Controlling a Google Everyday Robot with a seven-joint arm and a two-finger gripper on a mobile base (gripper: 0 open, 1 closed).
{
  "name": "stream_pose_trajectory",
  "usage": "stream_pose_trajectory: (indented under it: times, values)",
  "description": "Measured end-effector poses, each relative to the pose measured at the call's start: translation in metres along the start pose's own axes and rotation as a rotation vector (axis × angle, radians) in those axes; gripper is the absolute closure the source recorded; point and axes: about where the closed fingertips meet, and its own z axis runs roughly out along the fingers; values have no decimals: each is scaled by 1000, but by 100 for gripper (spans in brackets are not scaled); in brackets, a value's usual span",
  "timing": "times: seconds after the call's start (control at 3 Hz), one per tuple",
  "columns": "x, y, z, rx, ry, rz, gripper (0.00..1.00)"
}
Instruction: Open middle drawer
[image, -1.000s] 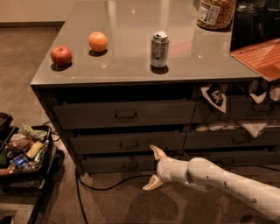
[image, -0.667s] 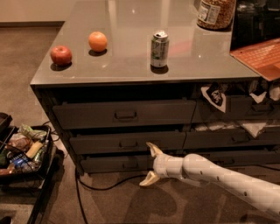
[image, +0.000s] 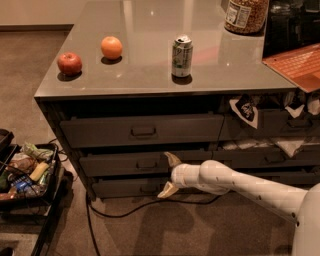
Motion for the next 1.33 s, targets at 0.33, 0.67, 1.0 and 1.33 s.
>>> stream_pose_trajectory:
  times: [0.33,0.67,1.0,1.33]
  values:
    - [0,0,0,0,0,0,0]
    - [9,-1,2,15,-46,15,0]
    - [21,-21,2,16,-59,-1,0]
    - [27,-42,5,9,-41,-39,0]
